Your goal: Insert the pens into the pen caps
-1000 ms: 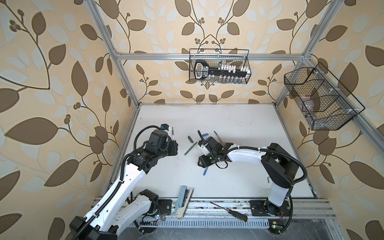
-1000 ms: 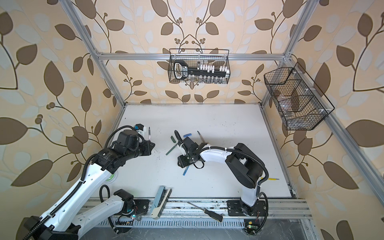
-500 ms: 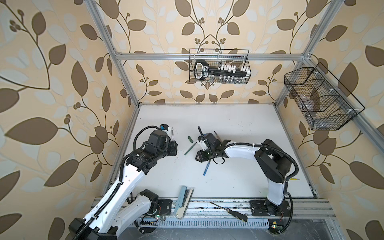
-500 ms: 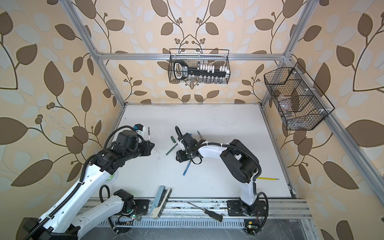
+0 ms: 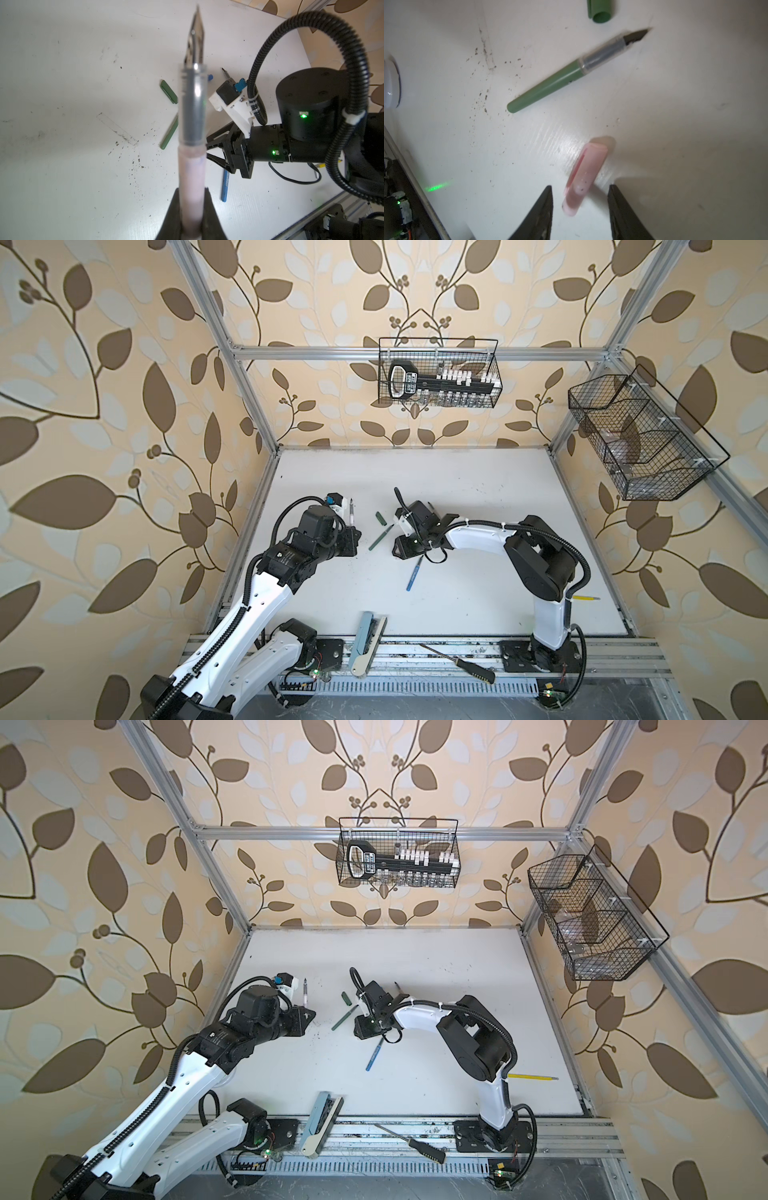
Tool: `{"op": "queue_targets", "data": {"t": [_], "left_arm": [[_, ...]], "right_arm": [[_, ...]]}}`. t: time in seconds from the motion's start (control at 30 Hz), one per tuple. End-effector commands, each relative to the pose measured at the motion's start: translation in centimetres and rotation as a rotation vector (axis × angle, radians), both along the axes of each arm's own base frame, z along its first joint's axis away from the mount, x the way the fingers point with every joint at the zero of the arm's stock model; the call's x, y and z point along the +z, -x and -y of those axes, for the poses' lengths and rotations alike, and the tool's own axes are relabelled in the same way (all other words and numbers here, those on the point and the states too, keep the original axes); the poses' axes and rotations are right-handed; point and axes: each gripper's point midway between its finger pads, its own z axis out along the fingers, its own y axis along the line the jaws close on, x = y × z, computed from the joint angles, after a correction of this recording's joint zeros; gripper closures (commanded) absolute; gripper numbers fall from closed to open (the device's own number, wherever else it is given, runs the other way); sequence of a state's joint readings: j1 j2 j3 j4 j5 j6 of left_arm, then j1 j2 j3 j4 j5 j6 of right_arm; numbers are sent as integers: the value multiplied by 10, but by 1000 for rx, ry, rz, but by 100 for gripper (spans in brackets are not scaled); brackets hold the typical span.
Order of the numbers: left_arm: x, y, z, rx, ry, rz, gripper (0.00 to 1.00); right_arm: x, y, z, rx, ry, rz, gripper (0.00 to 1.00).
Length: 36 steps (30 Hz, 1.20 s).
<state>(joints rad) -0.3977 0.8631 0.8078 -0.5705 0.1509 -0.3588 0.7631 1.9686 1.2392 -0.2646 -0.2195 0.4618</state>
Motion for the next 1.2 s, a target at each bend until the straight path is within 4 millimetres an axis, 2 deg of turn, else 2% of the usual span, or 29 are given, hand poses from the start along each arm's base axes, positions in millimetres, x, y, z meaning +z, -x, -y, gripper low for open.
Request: {"op": "queue_targets", "data": {"t": [0.0, 0.23, 0.47, 0.87, 1.03, 1.17], "left_arm": [[13, -4, 13, -66, 49, 71, 90], [1, -4, 22, -100, 104, 92, 91], [-4, -2, 22, -114, 114, 147, 90], [-25, 3, 35, -202, 88, 121, 87], [-26, 5, 42, -235, 106, 132, 86], [-31, 4, 47, -250, 109, 124, 86]], "right_arm": [[-1, -8, 2, -20, 18, -10, 58], [-4, -9, -7, -6, 30, -21, 67], [-16, -4, 1, 4, 122, -33, 71], [-28, -2, -1, 19, 190, -27, 81], [-25, -2, 4, 21, 204, -13, 82], [-5, -5, 3, 10, 133, 31, 82]]}}
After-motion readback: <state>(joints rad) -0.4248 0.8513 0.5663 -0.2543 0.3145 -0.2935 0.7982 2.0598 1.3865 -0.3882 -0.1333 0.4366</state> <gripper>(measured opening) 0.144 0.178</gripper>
